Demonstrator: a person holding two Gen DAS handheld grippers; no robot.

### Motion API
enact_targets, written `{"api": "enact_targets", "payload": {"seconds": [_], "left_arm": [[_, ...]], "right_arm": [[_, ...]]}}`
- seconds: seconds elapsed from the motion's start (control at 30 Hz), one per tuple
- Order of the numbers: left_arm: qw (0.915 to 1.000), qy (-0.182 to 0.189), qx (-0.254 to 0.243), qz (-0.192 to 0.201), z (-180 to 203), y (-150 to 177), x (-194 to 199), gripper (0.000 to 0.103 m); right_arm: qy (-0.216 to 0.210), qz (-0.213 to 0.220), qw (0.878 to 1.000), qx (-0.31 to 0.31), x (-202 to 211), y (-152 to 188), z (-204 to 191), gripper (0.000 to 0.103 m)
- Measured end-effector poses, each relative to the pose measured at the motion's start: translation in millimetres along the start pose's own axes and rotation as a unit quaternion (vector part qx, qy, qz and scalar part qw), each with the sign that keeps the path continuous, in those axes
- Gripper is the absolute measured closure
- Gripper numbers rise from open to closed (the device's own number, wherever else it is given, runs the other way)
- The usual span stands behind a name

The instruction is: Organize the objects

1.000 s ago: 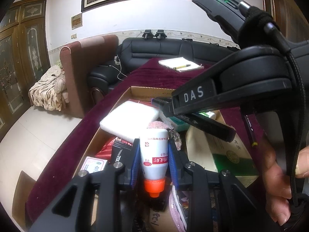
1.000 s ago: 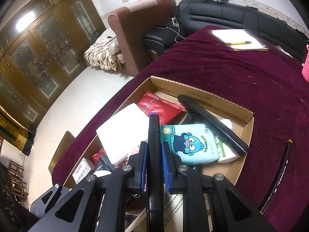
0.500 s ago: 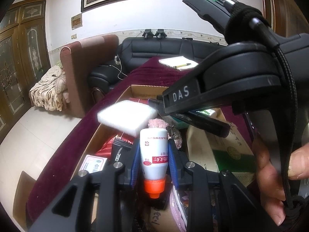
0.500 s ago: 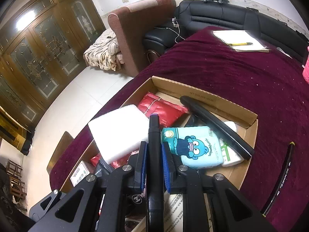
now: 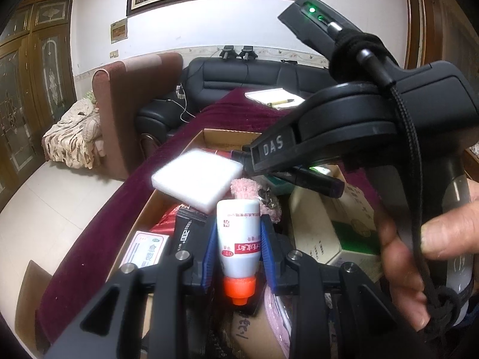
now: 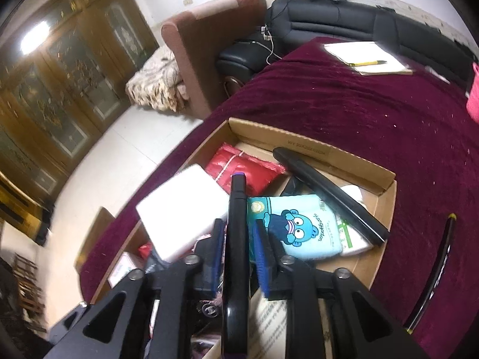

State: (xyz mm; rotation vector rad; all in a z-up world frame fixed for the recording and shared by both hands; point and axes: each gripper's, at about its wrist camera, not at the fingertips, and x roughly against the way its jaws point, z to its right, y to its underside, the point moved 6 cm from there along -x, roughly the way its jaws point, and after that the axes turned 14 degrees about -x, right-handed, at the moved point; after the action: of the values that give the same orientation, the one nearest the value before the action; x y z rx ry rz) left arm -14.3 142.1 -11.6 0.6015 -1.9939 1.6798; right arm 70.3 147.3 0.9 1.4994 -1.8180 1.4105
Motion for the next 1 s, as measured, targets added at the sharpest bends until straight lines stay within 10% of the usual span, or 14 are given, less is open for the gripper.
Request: {"api": "enact_targets", "payload": {"seconds": [0.4, 0.63, 0.83, 1.0], "left_arm": [[0.9994, 0.007, 0.030, 0.013, -5.7, 5.9, 15.9, 0.040], [0.9977, -0.022, 0.040, 0.051, -4.9, -6.8, 34.4, 0.024], [0.9950, -0.058, 0.038, 0.072, 1.9, -14.4, 45.2, 0.011], [0.9924, -0.080, 0.032, 0.088, 10.0, -21.9, 52.1, 0.003]], "right_arm": [[-0.018, 0.125, 0.992, 0.022, 94.1, 20.9, 20.9, 0.003], [0.015, 0.217, 0.974, 0.059, 135.6, 47.7, 41.9, 0.001], [0.024, 0.365, 0.924, 0.114, 194.4, 70.9, 46.8, 0.000], [-0.013, 0.282, 0.958, 0.047, 166.2, 64.4, 84.3, 0.000]]}}
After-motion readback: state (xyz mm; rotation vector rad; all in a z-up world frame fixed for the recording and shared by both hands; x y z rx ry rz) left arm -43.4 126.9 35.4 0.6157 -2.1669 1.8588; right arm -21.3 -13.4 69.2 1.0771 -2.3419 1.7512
